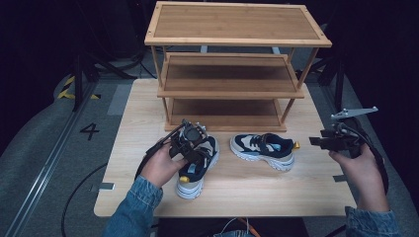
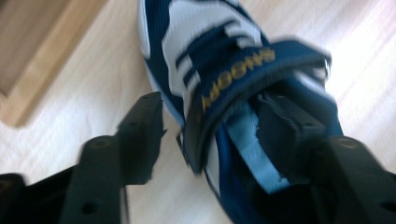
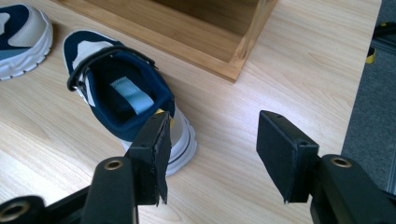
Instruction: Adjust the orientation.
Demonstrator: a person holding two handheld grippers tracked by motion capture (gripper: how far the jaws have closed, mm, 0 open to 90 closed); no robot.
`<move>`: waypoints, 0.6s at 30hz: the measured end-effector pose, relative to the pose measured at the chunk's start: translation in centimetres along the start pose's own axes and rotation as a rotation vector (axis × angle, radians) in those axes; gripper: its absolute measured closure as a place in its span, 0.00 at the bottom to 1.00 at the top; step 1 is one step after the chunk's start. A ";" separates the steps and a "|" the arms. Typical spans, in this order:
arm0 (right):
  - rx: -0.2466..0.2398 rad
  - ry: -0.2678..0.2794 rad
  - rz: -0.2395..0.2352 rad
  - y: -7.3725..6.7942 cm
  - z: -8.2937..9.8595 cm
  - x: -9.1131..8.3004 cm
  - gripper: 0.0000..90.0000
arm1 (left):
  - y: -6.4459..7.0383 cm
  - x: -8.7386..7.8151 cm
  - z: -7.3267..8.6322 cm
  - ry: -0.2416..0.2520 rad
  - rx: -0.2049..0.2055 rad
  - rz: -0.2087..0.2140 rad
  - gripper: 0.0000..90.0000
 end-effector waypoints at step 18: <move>-0.008 -0.026 0.030 0.0 1.2 -0.5 0.49 | -0.7 1.0 -3.0 0.059 0.008 -0.084 0.73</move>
Point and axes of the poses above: each handheld gripper's, and its own axes: x roughly forward along the jaws, z roughly out of its underside, y roughly to its right, the point moved 2 cm from there along x, roughly forward along the jaws, and after that the axes turned 10 degrees about y, right-handed, at the moved point
